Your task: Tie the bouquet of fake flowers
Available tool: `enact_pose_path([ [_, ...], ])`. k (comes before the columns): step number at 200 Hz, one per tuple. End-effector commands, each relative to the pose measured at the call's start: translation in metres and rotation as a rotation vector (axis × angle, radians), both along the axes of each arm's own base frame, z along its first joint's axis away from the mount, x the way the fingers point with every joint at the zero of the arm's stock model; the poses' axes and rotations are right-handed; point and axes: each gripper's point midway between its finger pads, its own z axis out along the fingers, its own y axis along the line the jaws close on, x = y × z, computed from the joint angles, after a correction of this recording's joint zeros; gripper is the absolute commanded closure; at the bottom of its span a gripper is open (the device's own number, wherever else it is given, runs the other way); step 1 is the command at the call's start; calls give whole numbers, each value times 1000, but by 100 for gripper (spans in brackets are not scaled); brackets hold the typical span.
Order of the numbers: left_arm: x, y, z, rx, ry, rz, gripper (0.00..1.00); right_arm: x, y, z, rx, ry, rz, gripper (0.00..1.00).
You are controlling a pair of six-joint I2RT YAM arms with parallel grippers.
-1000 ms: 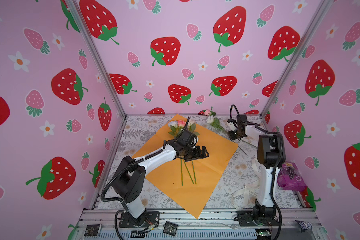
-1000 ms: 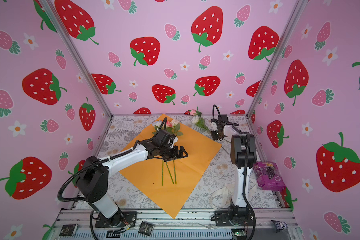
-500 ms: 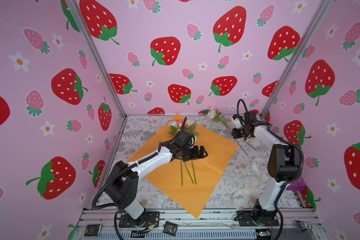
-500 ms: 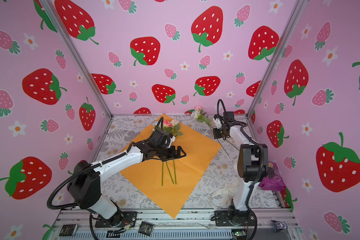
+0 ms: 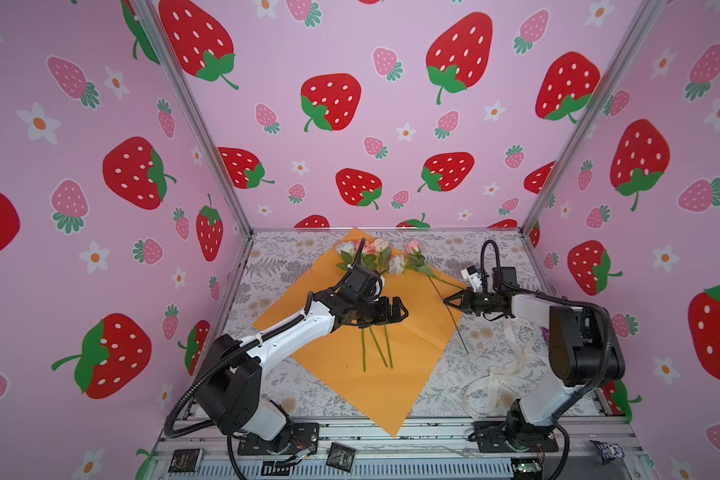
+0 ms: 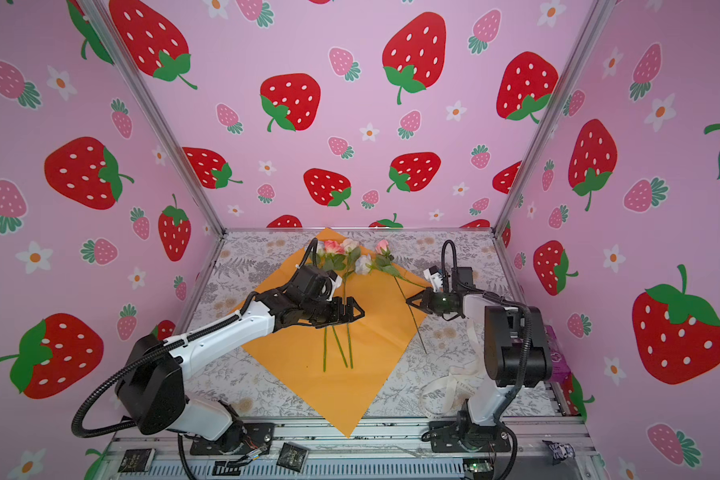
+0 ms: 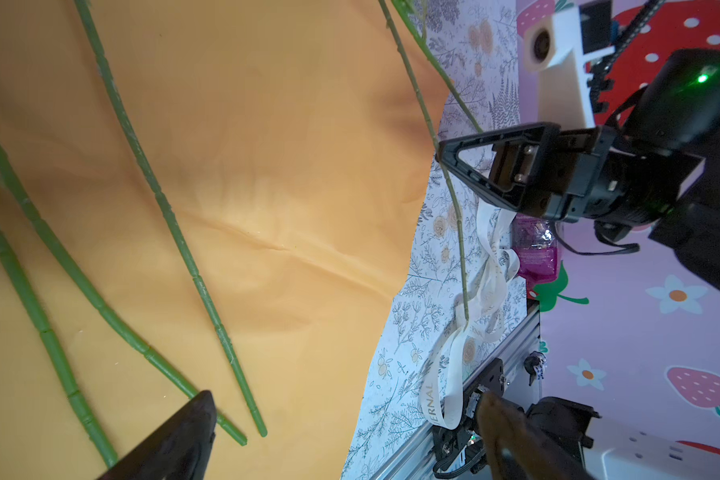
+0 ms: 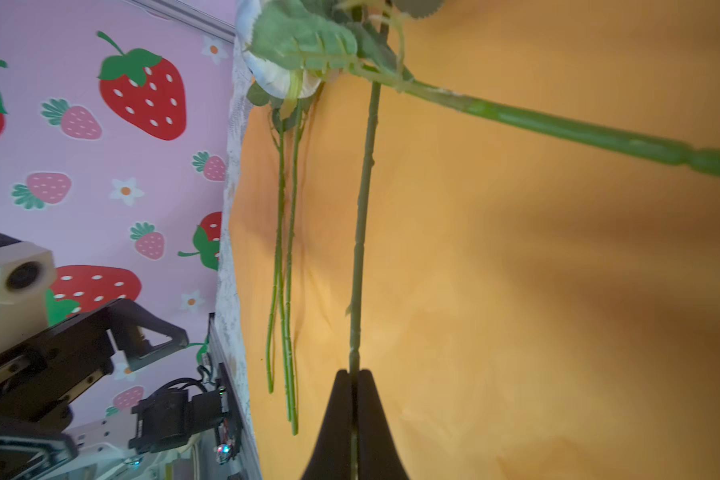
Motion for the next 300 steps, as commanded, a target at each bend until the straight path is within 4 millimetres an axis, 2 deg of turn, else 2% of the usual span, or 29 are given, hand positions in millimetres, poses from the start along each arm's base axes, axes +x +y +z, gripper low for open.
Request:
enact_pose_path([
  [1, 1, 11, 2, 12, -9, 35, 0, 33, -8, 86, 167, -199, -56, 100],
  [7, 2, 12, 2, 11, -8, 38, 0, 40, -16, 83, 139, -186, -94, 100],
  [18, 2, 14, 2, 12, -11, 46, 0, 50, -29, 64, 17, -157, -141, 100],
  [45, 0, 18, 0, 10, -6, 56, 0, 29, -27, 12, -150, -45, -87, 100],
  [70, -1, 18, -5, 4, 3, 65, 1, 12, -32, -17, -263, -19, -107, 100],
  [121, 0, 14, -8, -3, 19, 56, 0, 15, -43, -29, -367, -7, -122, 100],
  [136, 0, 14, -7, -2, 16, 57, 0, 13, -40, -28, -374, -22, -88, 100],
  [143, 0, 15, -8, -1, 17, 57, 0, 11, -37, -28, -372, -26, -64, 92],
  [148, 0, 15, -8, 0, 17, 59, 0, 10, -36, -27, -376, -29, -42, 82],
  [153, 0, 15, -9, 1, 18, 60, 0, 9, -36, -26, -386, -34, -28, 79],
  [168, -1, 16, -9, 3, 19, 60, 0, 17, -44, -22, -459, -74, -30, 75],
  [189, -2, 16, -9, 2, 19, 60, 0, 42, -79, -18, -689, -158, -112, 68],
  [203, -2, 15, -7, 2, 19, 54, 0, 55, -90, -13, -795, -267, -98, 65],
  [216, -1, 15, -5, -1, 12, 50, 0, 60, -93, -20, -856, -346, -52, 63],
  [238, -1, 13, -4, -7, 11, 43, 0, 64, -92, -38, -925, -369, 55, 62],
  [259, -1, 11, -5, -14, 17, 41, 0, 69, -89, -56, -953, -351, 127, 62],
  [300, -2, 9, -3, -19, 18, 26, 1, 79, -78, -72, -954, -314, 187, 65],
])
